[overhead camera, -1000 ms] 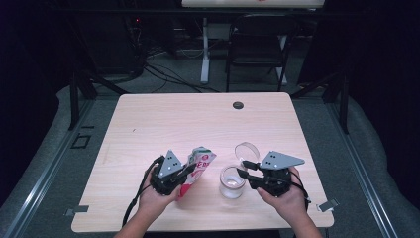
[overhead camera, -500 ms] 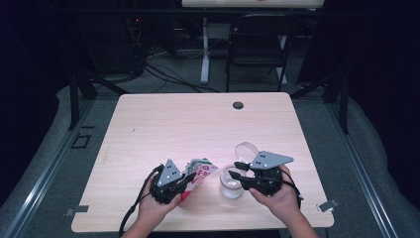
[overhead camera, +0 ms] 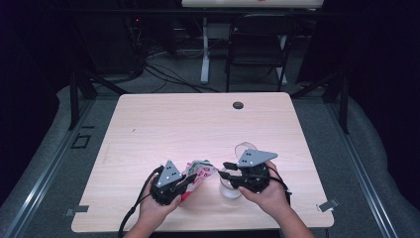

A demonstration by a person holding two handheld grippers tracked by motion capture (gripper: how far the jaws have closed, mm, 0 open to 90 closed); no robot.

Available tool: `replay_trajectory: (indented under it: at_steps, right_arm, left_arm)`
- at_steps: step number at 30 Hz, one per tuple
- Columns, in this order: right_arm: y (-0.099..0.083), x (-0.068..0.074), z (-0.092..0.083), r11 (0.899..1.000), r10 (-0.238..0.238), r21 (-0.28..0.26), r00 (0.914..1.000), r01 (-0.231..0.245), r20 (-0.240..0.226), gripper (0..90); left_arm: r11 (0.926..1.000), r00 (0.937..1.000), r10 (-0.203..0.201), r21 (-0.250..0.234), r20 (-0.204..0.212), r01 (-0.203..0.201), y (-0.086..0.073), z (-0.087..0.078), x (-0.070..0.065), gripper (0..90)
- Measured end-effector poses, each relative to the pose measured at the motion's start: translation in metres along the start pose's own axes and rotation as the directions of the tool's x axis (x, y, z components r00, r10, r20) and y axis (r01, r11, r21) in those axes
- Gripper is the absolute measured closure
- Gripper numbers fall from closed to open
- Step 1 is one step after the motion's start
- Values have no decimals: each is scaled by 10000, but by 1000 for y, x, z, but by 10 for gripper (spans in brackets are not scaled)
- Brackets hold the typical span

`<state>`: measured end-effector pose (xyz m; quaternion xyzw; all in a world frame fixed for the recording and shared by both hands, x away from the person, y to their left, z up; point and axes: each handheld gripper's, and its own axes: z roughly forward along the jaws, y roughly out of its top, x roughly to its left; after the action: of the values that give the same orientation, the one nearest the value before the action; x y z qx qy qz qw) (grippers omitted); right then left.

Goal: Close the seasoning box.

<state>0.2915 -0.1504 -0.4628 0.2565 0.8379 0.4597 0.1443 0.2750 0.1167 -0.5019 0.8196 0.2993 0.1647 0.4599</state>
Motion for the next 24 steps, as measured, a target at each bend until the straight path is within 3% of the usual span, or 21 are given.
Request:
replay_trajectory:
  at_steps: [24]
  right_arm:
    - [11,-1,25,9988,-232,413,9992,245,-325,652]
  left_arm:
    - [9999,9999,115,9,15,-115,0,1,-2,880]
